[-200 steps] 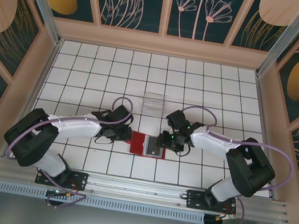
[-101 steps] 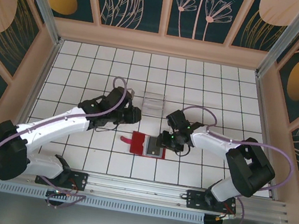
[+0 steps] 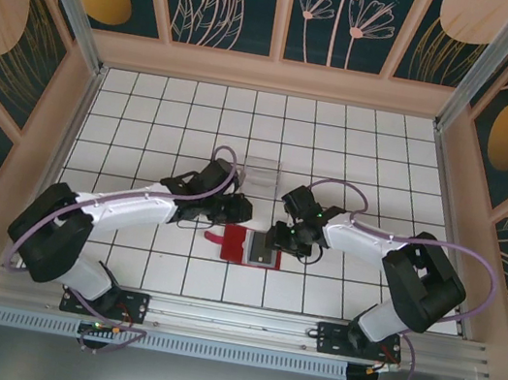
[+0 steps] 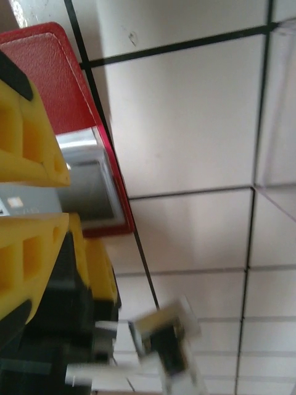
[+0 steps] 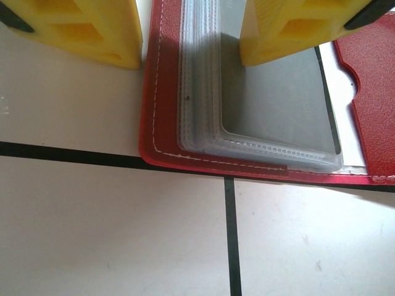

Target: Take the credit cards out of the card holder

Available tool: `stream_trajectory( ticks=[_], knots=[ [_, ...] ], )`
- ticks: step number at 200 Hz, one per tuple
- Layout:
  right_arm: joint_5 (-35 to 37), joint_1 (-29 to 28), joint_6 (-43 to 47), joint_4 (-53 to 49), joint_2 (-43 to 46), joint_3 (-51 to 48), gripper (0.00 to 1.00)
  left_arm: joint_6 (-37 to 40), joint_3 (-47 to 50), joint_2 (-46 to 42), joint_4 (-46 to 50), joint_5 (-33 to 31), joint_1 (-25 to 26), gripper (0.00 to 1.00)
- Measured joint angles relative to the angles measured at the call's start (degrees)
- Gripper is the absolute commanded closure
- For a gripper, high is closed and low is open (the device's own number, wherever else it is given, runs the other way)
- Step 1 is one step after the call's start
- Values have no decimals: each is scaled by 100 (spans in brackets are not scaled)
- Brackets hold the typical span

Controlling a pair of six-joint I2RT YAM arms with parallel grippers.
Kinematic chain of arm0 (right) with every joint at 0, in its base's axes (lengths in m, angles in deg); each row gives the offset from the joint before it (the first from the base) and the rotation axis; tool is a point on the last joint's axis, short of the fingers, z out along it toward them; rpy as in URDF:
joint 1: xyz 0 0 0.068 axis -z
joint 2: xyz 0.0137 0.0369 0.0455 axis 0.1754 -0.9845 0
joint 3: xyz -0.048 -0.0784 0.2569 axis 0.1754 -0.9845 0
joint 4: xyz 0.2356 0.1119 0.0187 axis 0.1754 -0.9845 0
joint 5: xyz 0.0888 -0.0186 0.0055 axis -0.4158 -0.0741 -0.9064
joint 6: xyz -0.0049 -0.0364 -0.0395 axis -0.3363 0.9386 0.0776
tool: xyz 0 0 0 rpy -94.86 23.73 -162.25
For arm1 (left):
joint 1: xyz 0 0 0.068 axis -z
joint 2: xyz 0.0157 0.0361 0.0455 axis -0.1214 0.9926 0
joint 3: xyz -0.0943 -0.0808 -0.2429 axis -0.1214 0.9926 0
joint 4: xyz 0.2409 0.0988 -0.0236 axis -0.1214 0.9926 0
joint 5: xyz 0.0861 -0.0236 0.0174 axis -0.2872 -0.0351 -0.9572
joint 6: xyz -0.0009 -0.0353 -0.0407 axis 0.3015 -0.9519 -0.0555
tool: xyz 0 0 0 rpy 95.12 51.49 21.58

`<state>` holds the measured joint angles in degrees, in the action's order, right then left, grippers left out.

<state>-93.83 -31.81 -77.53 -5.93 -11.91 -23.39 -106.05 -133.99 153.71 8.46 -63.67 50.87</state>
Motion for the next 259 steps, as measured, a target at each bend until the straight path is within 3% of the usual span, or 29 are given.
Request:
stream_trajectory(
  ticks=[50,111,259],
  knots=[
    [-72,-2,-2,79,-11,0,58,-127,748,356,-553,385,0,84],
    [-251,-7,-4,341,-120,15,63,-256,981,708,-1300,798,0,81],
    [-284,-17,-24,428,-129,13,63,-197,887,815,-1307,949,4,72]
  ],
)
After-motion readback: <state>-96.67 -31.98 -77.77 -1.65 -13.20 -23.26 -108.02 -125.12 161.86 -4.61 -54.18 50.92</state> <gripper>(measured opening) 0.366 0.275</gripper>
